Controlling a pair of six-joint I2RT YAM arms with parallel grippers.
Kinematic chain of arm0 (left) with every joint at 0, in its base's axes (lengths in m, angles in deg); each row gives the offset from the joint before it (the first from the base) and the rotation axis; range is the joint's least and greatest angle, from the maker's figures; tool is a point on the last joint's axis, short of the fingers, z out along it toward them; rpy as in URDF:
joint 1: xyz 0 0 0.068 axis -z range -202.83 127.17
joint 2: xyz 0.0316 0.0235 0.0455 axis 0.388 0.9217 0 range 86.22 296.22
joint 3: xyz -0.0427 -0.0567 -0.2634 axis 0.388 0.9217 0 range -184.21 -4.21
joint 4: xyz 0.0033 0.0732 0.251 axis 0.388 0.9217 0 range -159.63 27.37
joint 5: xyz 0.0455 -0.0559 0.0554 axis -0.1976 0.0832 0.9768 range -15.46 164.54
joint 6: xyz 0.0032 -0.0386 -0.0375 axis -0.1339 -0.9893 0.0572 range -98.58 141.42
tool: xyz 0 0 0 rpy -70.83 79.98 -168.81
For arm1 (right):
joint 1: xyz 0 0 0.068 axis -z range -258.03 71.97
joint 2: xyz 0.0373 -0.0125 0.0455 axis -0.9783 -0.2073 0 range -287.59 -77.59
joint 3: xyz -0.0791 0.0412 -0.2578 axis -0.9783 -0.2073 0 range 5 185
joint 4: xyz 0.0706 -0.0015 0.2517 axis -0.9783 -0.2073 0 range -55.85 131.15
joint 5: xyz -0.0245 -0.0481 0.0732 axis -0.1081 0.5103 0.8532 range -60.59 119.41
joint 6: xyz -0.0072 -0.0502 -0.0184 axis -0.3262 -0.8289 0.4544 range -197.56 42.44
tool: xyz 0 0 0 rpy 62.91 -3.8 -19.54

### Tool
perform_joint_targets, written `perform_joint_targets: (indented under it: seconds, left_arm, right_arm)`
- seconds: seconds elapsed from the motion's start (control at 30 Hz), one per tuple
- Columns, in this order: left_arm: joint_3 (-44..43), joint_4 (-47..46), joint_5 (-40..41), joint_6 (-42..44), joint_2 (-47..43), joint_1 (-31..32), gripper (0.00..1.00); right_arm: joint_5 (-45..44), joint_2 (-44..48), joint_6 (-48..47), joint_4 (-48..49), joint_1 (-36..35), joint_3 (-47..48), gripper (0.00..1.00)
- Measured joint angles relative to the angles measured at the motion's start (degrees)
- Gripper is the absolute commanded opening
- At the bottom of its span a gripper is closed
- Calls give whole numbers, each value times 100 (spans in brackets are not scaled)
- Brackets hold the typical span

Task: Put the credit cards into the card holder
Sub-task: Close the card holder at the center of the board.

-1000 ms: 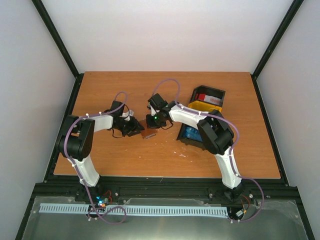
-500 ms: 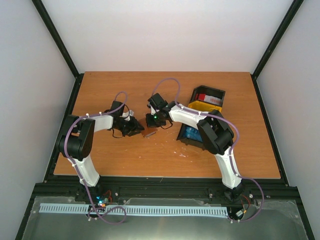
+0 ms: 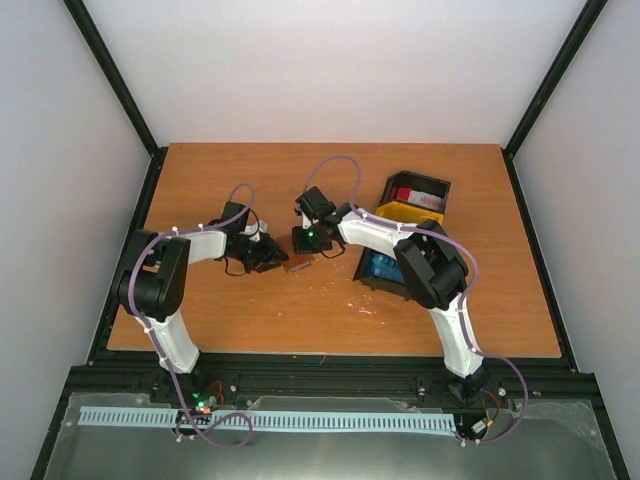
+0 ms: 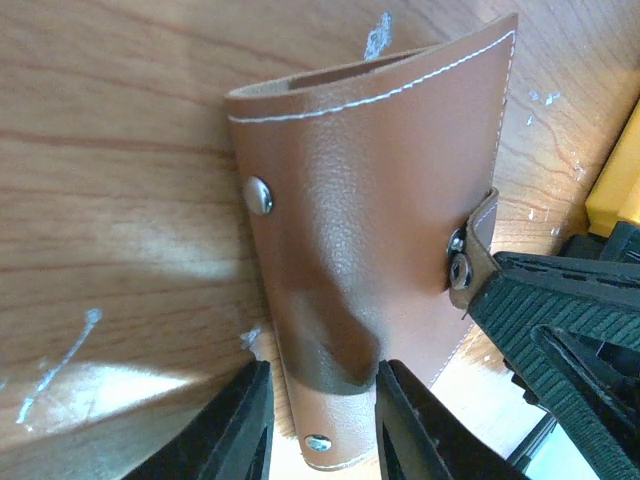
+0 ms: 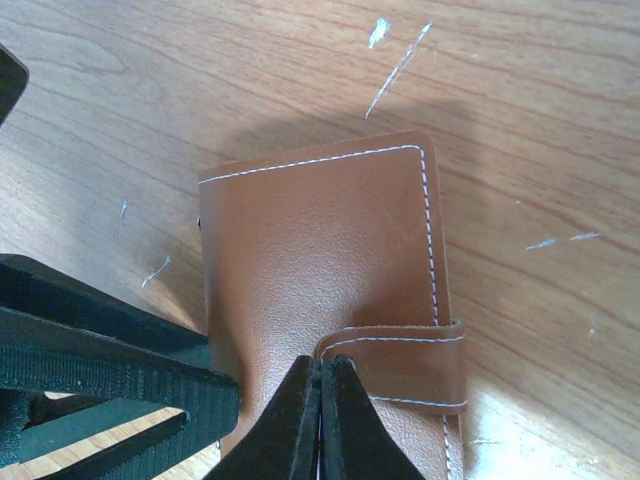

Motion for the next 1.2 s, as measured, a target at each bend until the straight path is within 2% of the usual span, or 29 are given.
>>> perform_joint_targets:
  seconds: [0.63, 0.9, 1.2]
  left_arm:
    - [-9, 4, 0, -9, -2, 4, 33]
    - [-26, -17, -66, -55, -2, 11, 43]
    - [-79, 35, -61, -96, 35, 15, 39]
  right_arm:
    - [-192, 81, -46, 181, 0, -109, 3]
    - [7, -37, -192, 44, 0, 129, 3]
    - [105, -205, -280, -76, 0, 280, 3]
